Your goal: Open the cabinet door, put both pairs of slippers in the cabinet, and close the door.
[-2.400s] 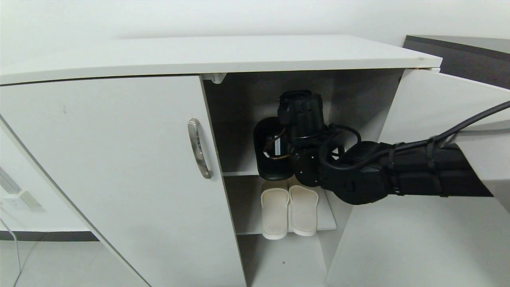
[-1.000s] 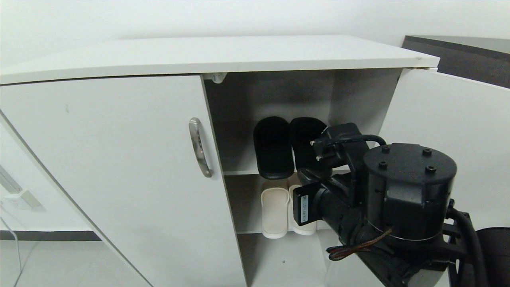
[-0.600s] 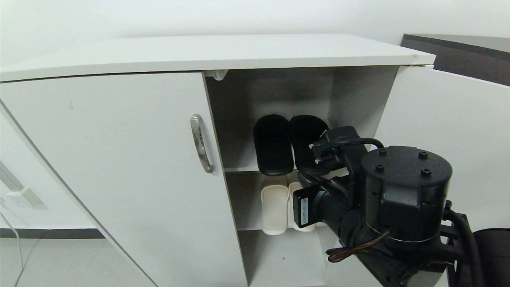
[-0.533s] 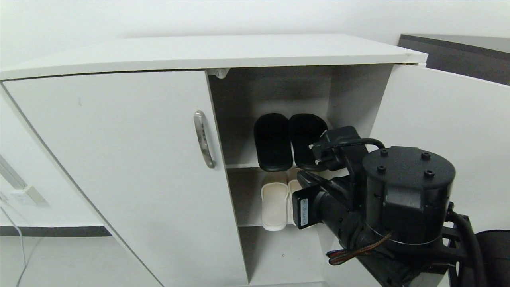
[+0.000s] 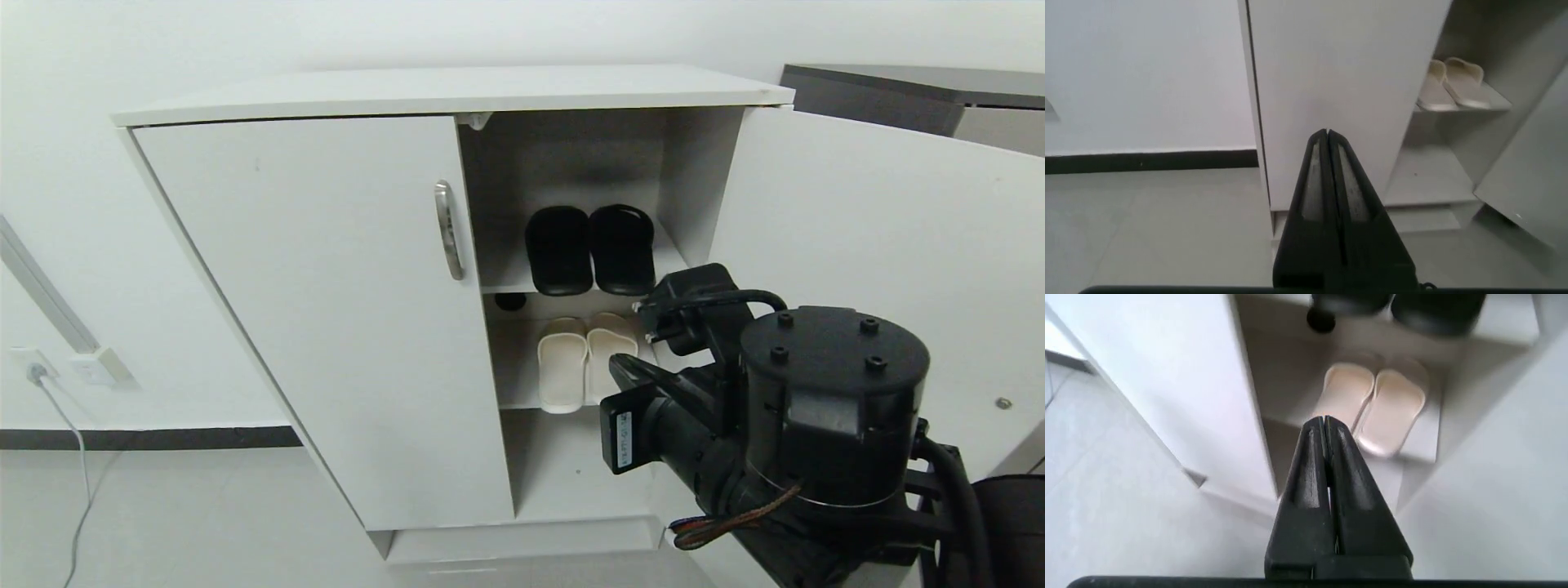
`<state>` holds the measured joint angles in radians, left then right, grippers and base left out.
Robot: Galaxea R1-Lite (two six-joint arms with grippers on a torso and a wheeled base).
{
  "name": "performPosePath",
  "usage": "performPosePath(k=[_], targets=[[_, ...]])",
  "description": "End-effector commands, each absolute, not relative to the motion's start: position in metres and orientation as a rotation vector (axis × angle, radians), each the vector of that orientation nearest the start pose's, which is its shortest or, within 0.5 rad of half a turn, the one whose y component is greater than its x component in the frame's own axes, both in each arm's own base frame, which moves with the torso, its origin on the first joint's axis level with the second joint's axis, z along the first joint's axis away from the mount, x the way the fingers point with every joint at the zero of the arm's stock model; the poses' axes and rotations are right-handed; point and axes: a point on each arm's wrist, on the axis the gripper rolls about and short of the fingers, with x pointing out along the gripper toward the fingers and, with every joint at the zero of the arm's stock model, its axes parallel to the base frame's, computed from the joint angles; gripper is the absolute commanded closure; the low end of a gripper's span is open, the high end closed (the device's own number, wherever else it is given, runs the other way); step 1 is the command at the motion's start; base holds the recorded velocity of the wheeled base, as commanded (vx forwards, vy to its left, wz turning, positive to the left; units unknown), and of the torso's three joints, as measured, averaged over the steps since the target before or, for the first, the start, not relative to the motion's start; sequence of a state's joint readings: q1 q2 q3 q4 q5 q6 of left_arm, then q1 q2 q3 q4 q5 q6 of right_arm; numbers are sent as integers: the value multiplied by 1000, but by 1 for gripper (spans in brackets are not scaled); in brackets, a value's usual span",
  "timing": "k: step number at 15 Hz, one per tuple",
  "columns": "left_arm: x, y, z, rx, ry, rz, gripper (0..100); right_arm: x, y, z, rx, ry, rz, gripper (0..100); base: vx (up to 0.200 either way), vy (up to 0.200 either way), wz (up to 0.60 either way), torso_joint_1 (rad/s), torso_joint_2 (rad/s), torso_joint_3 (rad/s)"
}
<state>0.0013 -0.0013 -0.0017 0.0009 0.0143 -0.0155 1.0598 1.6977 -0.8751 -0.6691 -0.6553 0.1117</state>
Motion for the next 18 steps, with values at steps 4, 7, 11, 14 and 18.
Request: performPosePath(k=[4, 7, 11, 14, 18], targets=[[-23, 0, 76, -17, 0, 17, 100, 164, 262, 199, -21, 142, 418, 100, -200, 0, 0, 2, 5, 2], [-23, 0, 76, -17, 0, 17, 100, 169, 261, 195, -30, 153, 414, 100, -200, 0, 0, -1, 5, -1], [-23, 0, 76, -17, 0, 17, 100, 176, 259, 186, -51, 175, 394, 100, -50, 0, 0, -1, 1, 1], [-23, 0, 76, -15, 0, 17, 100, 177, 259, 182, -59, 186, 394, 100, 0, 0, 0, 0, 0, 0], [-23, 0, 76, -15, 0, 17, 100, 177, 259, 179, -65, 194, 407, 100, 0, 0, 0, 0, 0, 0]])
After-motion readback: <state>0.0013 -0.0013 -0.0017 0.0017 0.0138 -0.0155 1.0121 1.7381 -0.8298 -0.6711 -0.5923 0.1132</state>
